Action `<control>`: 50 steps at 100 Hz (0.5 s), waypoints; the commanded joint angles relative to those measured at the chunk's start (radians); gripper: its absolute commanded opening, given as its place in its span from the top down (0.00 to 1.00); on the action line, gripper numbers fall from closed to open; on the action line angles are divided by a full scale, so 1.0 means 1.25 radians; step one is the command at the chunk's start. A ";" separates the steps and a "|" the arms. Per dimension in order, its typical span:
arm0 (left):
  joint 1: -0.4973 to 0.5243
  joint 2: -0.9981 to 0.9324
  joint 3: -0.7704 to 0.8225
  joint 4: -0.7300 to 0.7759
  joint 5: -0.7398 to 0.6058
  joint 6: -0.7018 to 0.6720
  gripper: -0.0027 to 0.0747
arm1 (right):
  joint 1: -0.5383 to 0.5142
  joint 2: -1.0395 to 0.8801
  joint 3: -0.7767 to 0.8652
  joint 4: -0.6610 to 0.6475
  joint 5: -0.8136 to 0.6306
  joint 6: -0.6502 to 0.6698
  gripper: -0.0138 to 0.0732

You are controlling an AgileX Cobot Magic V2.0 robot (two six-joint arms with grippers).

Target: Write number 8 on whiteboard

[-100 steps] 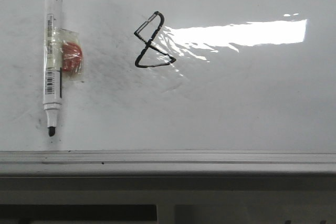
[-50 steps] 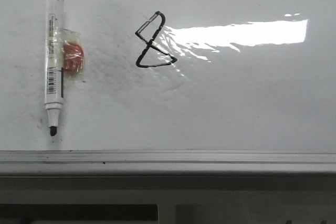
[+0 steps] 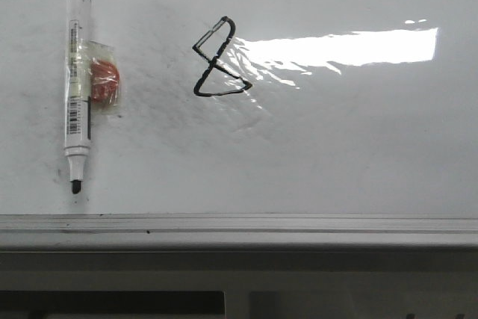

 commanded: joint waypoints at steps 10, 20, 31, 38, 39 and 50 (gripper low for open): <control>0.037 -0.022 0.031 0.002 0.061 -0.011 0.99 | -0.001 0.008 -0.019 -0.014 -0.058 -0.002 0.92; 0.037 -0.022 0.031 0.006 0.120 -0.011 0.99 | -0.001 0.008 -0.019 -0.014 -0.058 -0.002 0.92; 0.037 -0.022 0.031 0.013 0.174 -0.011 0.99 | -0.001 0.008 -0.019 -0.014 -0.058 -0.002 0.92; 0.037 -0.022 0.031 0.015 0.200 -0.011 0.99 | -0.001 0.008 -0.019 -0.014 -0.058 -0.002 0.92; 0.037 -0.022 0.031 0.015 0.204 -0.011 0.99 | -0.001 0.008 -0.019 -0.014 -0.058 -0.002 0.92; 0.037 -0.022 0.031 0.037 0.218 -0.011 0.99 | -0.001 0.008 -0.019 -0.014 -0.058 -0.002 0.92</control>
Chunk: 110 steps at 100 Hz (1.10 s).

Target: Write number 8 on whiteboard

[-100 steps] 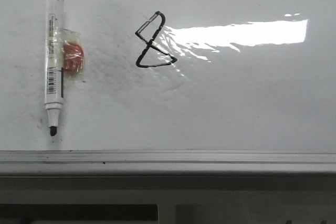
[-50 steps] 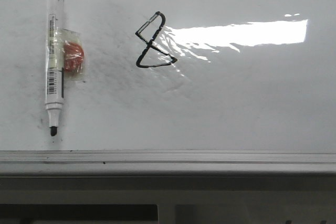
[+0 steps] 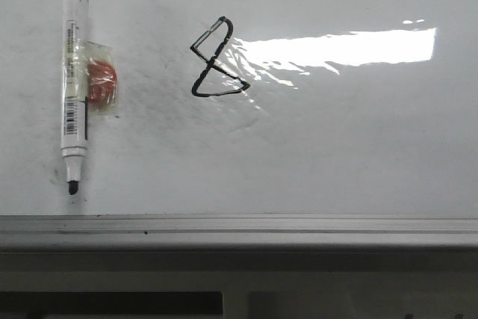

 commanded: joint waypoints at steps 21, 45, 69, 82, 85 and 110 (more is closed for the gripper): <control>0.001 -0.022 0.031 0.049 -0.029 -0.012 0.99 | -0.001 0.008 -0.019 -0.013 -0.058 -0.002 0.92; 0.001 -0.022 0.031 0.049 -0.029 -0.012 0.99 | -0.001 0.008 -0.019 -0.013 -0.058 -0.002 0.92; 0.001 -0.022 0.031 0.049 -0.029 -0.012 0.99 | -0.001 0.008 -0.019 -0.013 -0.058 -0.002 0.92; 0.001 -0.022 0.031 0.049 -0.029 -0.012 0.99 | -0.001 0.008 -0.019 -0.013 -0.058 -0.002 0.92; 0.001 -0.022 0.031 0.049 -0.029 -0.012 0.99 | -0.001 0.008 -0.019 -0.013 -0.058 -0.002 0.92; 0.001 -0.022 0.031 0.047 -0.029 -0.012 0.99 | -0.001 0.008 -0.019 -0.013 -0.058 -0.002 0.92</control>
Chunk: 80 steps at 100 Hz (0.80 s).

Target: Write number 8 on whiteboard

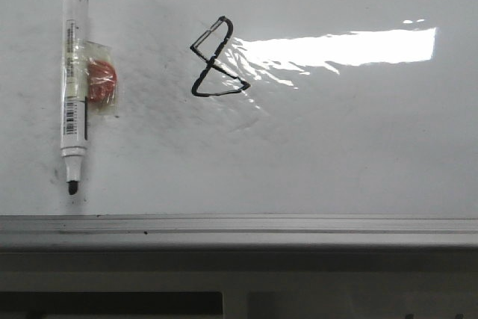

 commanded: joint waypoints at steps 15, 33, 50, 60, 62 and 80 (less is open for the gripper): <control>0.001 -0.022 0.031 -0.001 -0.035 -0.010 0.99 | -0.001 0.008 -0.019 -0.013 -0.058 -0.002 0.92; 0.001 -0.022 0.031 -0.001 -0.035 -0.010 0.99 | -0.003 0.008 -0.016 -0.013 -0.058 -0.002 0.92; 0.001 -0.022 0.031 -0.001 -0.035 -0.010 0.99 | -0.063 0.008 0.031 -0.013 -0.111 -0.002 0.92; 0.001 -0.022 0.031 -0.001 -0.035 -0.010 0.99 | -0.139 0.008 0.087 -0.013 -0.154 -0.002 0.92; 0.001 -0.022 0.031 -0.001 -0.035 -0.010 0.99 | -0.159 0.008 0.099 -0.013 -0.161 -0.002 0.92; 0.001 -0.022 0.031 -0.001 -0.035 -0.010 0.99 | -0.366 0.008 0.167 0.018 -0.248 0.002 0.92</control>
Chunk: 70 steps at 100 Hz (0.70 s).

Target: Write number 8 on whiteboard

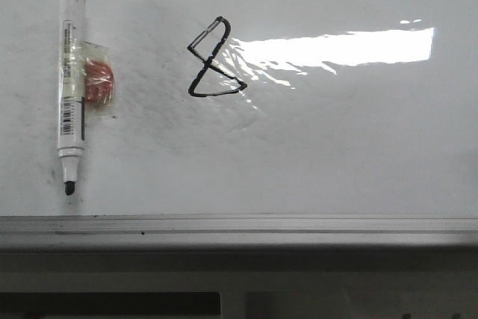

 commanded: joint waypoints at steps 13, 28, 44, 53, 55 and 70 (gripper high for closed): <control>0.001 -0.022 0.031 -0.001 -0.035 -0.010 0.99 | -0.250 0.008 0.021 0.008 -0.183 0.002 0.92; 0.001 -0.022 0.031 -0.001 -0.035 -0.010 0.99 | -0.412 0.008 0.028 0.008 -0.267 0.002 0.92; 0.001 -0.022 0.031 -0.001 -0.035 -0.010 0.99 | -0.520 -0.024 0.028 0.008 -0.240 0.006 0.92; 0.001 -0.022 0.031 -0.001 -0.035 -0.010 0.99 | -0.541 -0.055 0.028 0.008 -0.193 0.006 0.92; 0.001 -0.022 0.031 -0.001 -0.035 -0.010 0.99 | -0.543 -0.061 0.028 0.008 -0.185 0.006 0.92; 0.001 -0.022 0.031 -0.001 -0.035 -0.009 0.99 | -0.556 -0.098 0.028 0.009 -0.094 0.006 0.92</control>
